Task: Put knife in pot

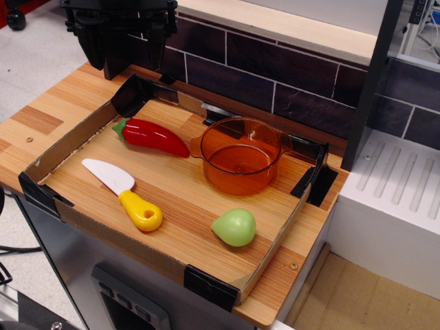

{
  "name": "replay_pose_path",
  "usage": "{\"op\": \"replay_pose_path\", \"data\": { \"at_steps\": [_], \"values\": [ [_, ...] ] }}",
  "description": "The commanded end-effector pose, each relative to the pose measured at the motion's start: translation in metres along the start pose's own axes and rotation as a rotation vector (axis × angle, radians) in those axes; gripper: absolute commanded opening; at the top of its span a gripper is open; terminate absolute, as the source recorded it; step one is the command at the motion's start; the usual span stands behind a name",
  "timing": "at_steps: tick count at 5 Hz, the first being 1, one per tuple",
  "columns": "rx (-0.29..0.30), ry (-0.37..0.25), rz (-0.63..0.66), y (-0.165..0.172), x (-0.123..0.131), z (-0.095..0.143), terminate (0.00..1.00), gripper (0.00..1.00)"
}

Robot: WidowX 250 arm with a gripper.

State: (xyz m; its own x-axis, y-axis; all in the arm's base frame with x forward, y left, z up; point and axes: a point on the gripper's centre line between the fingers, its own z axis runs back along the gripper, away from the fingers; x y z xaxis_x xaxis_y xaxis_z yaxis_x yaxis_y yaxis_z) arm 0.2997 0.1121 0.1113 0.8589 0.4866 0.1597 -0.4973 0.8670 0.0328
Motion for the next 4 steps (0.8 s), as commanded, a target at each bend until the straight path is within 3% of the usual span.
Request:
{"op": "replay_pose_path", "data": {
  "at_steps": [1, 2, 3, 4],
  "values": [
    [0.000, 0.000, 0.000, 0.000, 0.000, 0.000, 0.00, 1.00],
    [-0.028, -0.092, 0.259, -0.002, -0.007, -0.008, 0.00, 1.00],
    [-0.029, -0.100, 0.496, -0.004, -0.026, -0.020, 0.00, 1.00],
    [-0.035, -0.074, 0.610, -0.003, -0.044, -0.031, 0.00, 1.00]
  ]
}}
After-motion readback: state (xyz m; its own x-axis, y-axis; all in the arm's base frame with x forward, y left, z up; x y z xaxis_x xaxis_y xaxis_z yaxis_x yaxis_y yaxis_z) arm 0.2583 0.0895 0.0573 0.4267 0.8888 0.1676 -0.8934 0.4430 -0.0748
